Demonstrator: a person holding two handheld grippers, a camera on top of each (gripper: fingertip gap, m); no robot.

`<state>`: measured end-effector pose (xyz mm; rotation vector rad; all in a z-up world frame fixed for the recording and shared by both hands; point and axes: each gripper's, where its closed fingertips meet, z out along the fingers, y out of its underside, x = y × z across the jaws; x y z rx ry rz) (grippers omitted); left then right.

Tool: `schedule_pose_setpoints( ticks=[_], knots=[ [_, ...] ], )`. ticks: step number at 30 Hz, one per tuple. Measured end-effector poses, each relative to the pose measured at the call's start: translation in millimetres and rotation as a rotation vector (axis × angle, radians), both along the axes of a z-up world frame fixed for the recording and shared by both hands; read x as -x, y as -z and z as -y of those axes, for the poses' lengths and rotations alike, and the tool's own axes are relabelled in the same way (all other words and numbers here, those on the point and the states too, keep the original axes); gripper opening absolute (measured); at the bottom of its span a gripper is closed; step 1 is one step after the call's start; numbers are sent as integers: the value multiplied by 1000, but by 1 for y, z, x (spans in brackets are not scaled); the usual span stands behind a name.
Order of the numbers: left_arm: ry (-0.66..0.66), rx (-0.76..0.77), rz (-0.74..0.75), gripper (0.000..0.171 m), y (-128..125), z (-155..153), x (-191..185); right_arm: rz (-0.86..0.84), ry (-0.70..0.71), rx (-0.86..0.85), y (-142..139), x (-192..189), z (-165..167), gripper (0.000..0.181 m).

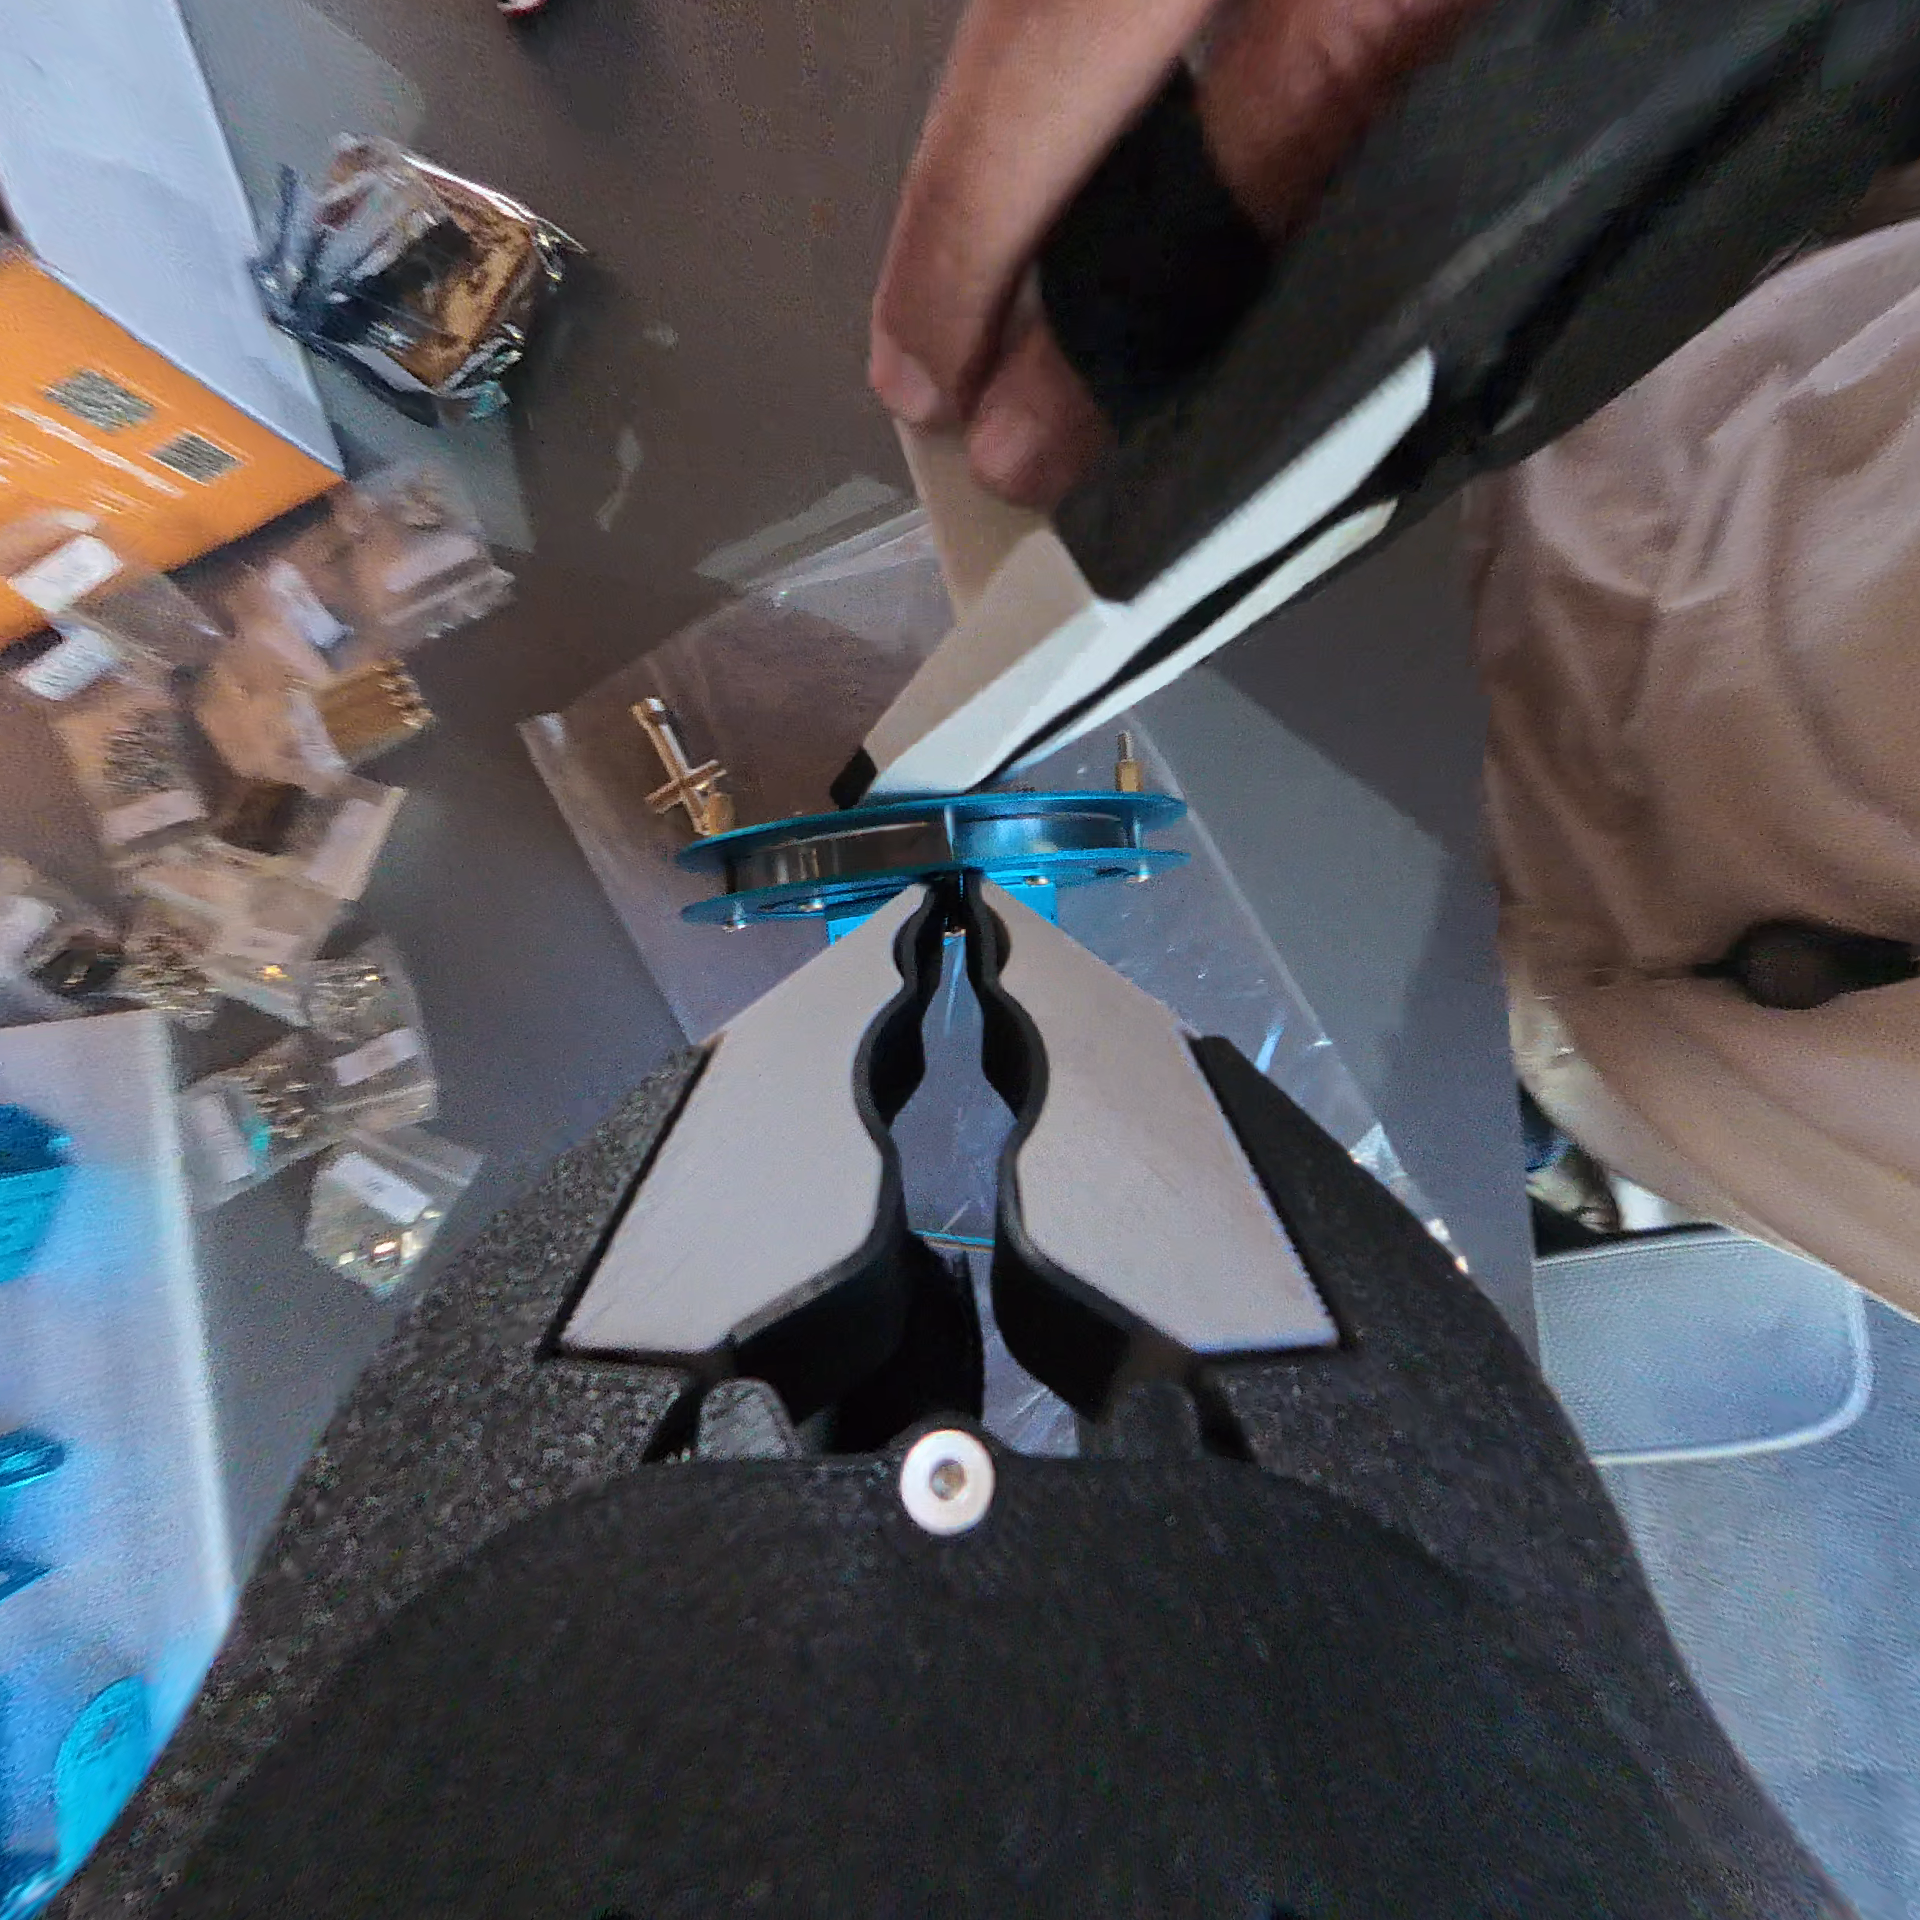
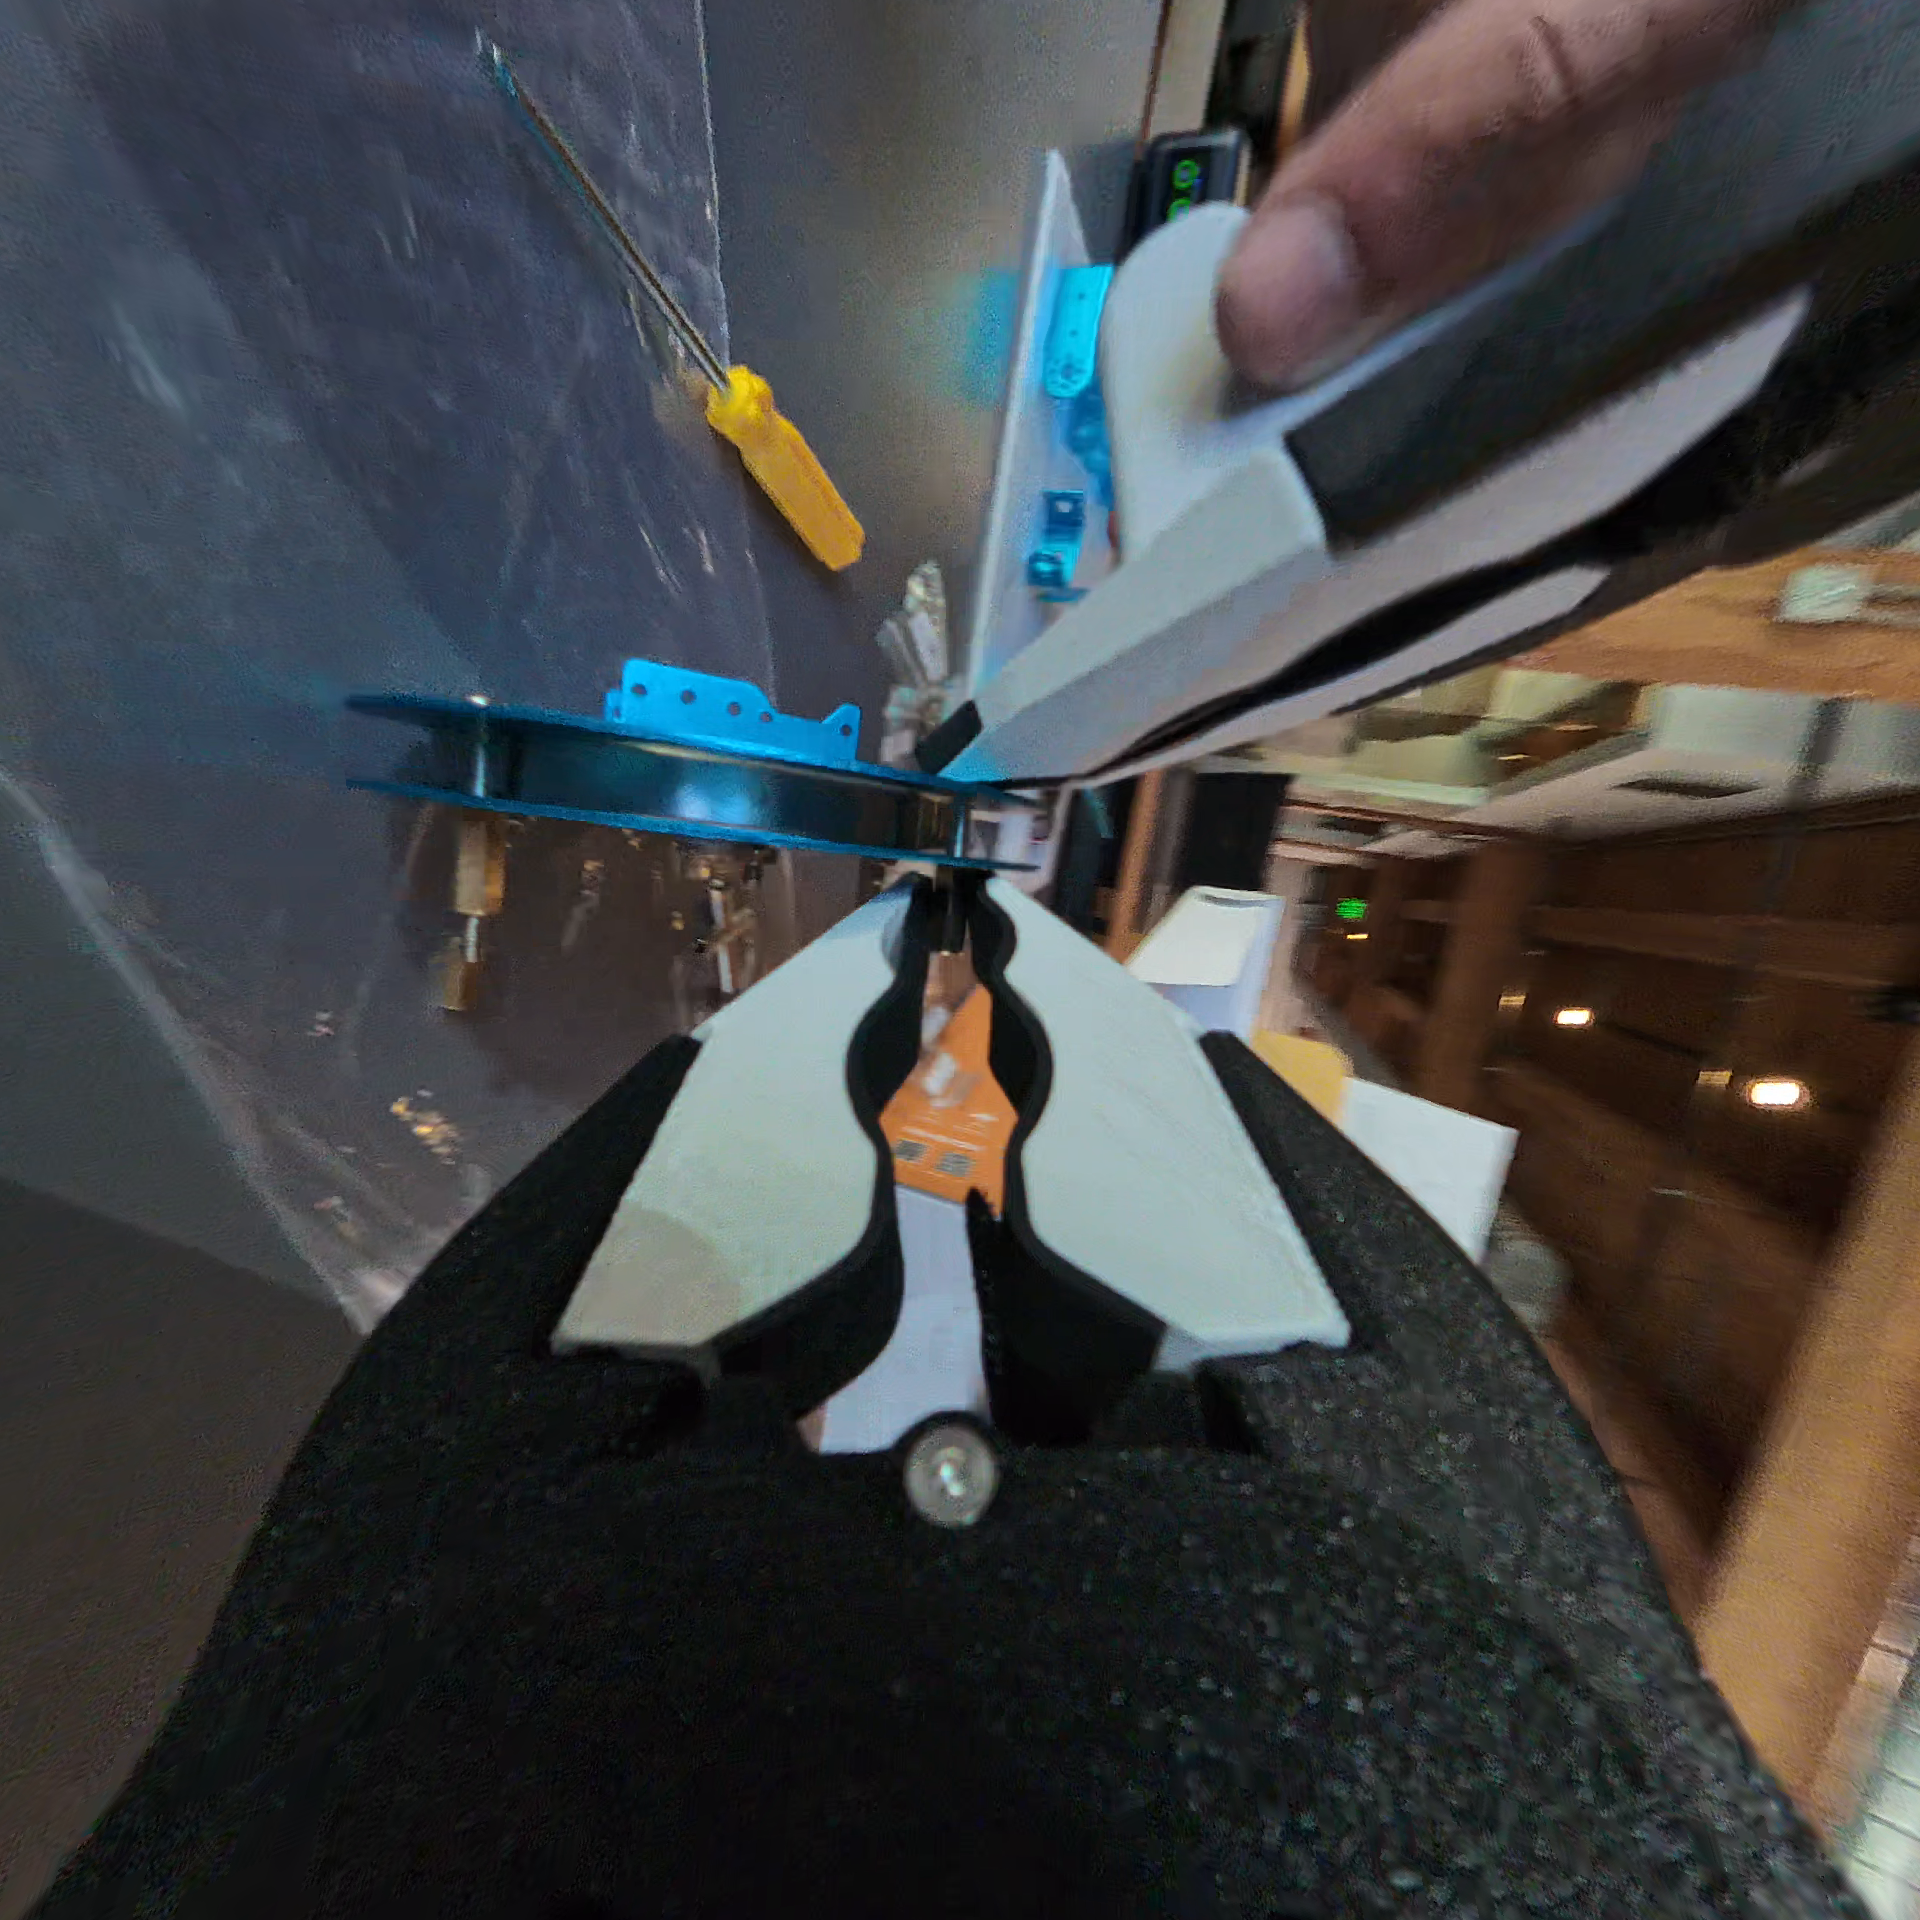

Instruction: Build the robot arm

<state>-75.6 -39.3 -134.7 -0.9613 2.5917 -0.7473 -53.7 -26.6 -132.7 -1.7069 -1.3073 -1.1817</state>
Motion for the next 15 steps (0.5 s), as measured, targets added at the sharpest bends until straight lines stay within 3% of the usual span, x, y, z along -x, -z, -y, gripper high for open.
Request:
schedule_pose_setpoints(
  ticks=[3, 4, 6, 9, 12, 15],
  knots=[
    [43, -37, 96, 2, 0, -2, -7, 87, 17, -54, -2, -5, -1, 5],
    [83, -118, 197, 2, 0, -2, -10, -14, 43, -19, -1, -7, 0, 4],
    [145, -334, 428, 2, 0, -2, -14, -379, 83, 121, 5, -6, 4, 4],
    [187, -760, 796, 2, -3, -4, -22, -816, 132, 309, 11, -4, 9, 4],
    [208, -1177, 1024, 1, -6, -6, -25, -1123, 215, 487, 13, 2, 13, 4],
    [201, -1364, 1173, 0, -7, -7, -30, -1475, 350, 715, 13, 5, 19, 4]
  ],
)
